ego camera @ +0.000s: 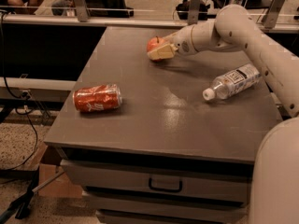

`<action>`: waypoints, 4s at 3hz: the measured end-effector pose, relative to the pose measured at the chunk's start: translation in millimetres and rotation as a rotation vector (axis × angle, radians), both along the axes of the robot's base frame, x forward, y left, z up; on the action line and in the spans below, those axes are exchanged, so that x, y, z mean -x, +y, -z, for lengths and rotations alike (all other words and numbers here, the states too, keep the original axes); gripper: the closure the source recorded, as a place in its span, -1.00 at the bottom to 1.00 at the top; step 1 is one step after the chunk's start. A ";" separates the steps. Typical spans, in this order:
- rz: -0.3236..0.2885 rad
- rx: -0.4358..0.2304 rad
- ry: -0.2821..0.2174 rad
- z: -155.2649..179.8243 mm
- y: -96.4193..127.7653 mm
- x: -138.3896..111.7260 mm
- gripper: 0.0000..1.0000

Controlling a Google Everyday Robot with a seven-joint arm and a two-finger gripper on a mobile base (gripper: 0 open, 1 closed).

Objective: Move apple near coke can

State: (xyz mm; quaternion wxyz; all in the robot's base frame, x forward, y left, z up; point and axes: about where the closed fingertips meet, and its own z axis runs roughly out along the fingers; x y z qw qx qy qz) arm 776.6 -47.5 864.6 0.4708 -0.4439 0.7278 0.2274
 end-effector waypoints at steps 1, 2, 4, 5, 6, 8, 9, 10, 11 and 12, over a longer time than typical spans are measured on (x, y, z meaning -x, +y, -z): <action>-0.015 -0.004 0.004 -3.6 0.0 3.2 0.55; -0.070 0.019 -0.009 -33.7 -8.3 34.0 0.98; -0.259 0.092 0.039 -48.0 -8.4 136.1 1.00; -0.319 0.091 0.058 -39.1 1.7 161.9 1.00; -0.321 0.091 0.061 -37.4 2.6 162.8 1.00; -0.402 0.087 0.048 -43.9 22.3 192.6 1.00; -0.441 0.063 0.049 -36.2 39.1 215.6 1.00; -0.467 0.027 0.057 -24.8 55.8 230.7 1.00; -0.475 0.015 0.062 -14.6 66.1 237.1 1.00; -0.474 0.007 0.077 -2.8 70.6 241.2 0.61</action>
Offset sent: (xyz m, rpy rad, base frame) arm -0.0935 -0.0270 0.0934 -0.0685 -0.0283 0.1755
